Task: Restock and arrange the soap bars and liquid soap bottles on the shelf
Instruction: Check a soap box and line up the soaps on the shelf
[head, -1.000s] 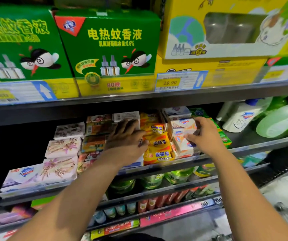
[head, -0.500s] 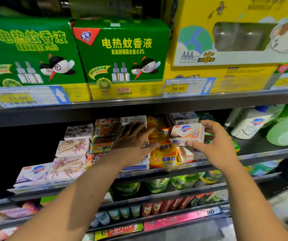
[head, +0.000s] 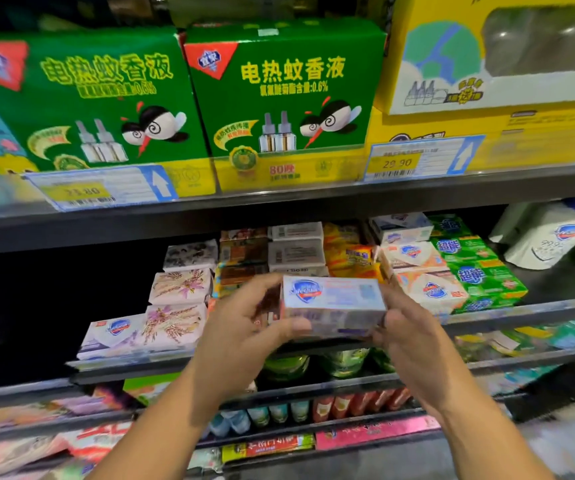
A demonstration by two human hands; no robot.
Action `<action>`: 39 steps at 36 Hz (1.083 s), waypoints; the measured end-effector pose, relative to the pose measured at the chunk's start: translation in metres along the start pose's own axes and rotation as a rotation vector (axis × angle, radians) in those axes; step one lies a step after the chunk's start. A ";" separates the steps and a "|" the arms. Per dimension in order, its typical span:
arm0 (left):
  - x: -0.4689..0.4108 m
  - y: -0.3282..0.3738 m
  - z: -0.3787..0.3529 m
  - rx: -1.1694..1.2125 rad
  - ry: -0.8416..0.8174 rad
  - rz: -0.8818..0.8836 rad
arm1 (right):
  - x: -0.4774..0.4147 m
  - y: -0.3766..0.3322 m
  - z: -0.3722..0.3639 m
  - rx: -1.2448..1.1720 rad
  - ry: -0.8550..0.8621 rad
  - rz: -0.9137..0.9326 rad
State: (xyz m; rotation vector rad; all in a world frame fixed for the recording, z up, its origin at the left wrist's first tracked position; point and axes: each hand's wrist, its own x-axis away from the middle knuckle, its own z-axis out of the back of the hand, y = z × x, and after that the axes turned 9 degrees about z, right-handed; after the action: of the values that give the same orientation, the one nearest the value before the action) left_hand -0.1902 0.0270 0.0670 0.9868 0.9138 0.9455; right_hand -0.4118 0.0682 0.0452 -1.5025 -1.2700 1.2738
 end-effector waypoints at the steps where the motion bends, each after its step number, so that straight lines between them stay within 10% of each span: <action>1: 0.002 -0.001 0.002 0.109 0.011 0.042 | 0.000 0.001 -0.003 0.016 -0.017 0.022; 10: 0.020 -0.022 0.021 0.222 -0.097 0.163 | -0.011 0.007 -0.034 0.075 0.124 0.032; 16: 0.026 -0.027 0.040 -0.349 0.040 0.067 | -0.020 0.008 -0.033 -0.211 -0.122 -0.158; 25: 0.029 -0.013 0.047 0.183 0.161 0.272 | -0.029 0.011 -0.052 0.122 -0.184 -0.098; 34: 0.050 -0.036 0.061 0.213 0.130 0.274 | -0.038 0.022 -0.080 0.167 -0.069 -0.068; 39: 0.065 -0.040 0.071 -0.041 0.214 0.289 | -0.042 0.033 -0.078 -0.053 -0.274 -0.212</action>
State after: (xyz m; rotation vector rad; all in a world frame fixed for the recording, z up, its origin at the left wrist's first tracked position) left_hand -0.0957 0.0589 0.0379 1.0133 0.9394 1.3290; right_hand -0.3283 0.0235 0.0376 -1.2191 -1.6053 1.3441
